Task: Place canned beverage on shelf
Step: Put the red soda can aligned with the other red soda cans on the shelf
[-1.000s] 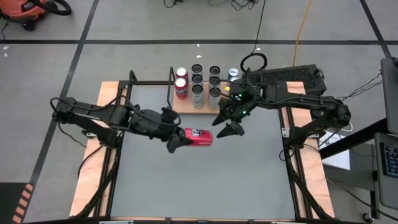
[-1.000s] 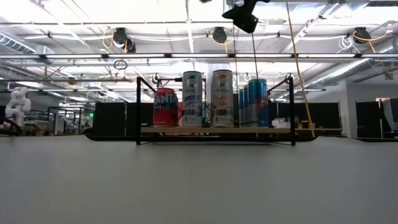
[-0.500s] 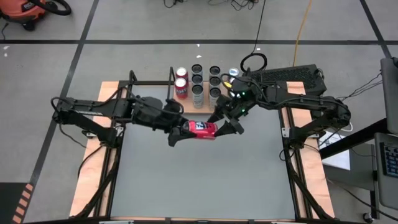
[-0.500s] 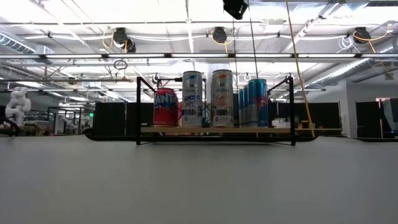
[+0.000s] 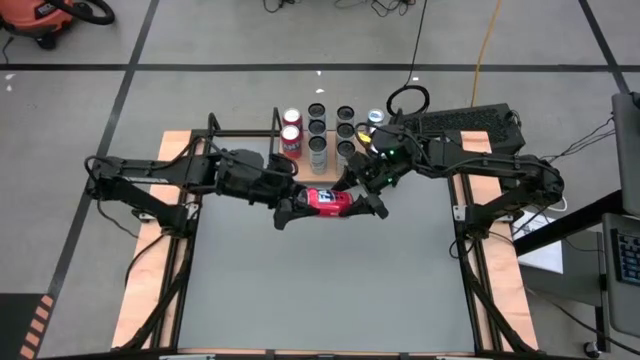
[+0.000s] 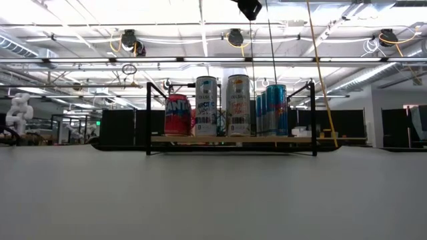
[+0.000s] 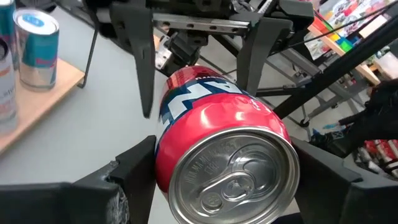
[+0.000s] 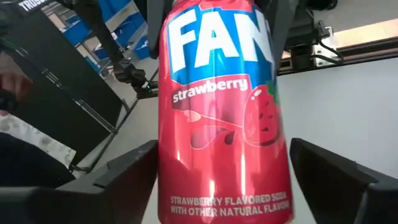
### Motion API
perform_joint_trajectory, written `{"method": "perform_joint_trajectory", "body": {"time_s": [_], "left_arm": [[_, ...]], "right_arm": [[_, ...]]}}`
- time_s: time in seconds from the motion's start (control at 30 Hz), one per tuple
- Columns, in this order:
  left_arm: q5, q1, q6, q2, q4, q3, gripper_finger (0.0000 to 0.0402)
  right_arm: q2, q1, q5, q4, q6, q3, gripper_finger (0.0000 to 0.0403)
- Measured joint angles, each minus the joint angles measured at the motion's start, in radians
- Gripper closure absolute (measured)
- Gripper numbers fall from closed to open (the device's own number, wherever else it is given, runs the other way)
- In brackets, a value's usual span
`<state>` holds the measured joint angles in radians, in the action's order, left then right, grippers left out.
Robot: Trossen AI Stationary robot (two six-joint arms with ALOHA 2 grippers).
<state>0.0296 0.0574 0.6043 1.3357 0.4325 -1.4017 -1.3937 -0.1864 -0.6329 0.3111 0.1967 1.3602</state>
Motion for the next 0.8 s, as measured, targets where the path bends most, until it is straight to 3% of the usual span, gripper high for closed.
{"method": "perform_joint_trajectory", "body": {"time_s": [0.33, 0.8], "left_arm": [[-0.001, -0.005, -0.011, 0.011, -0.014, 0.000, 0.0119], [-0.046, -0.010, 0.023, 0.011, -0.029, 0.000, 0.0113]], "right_arm": [[0.001, 0.000, -0.041, 0.010, -0.002, 0.000, 0.0144], [0.000, -0.002, -0.053, 0.006, 0.016, 0.000, 0.0155]]}}
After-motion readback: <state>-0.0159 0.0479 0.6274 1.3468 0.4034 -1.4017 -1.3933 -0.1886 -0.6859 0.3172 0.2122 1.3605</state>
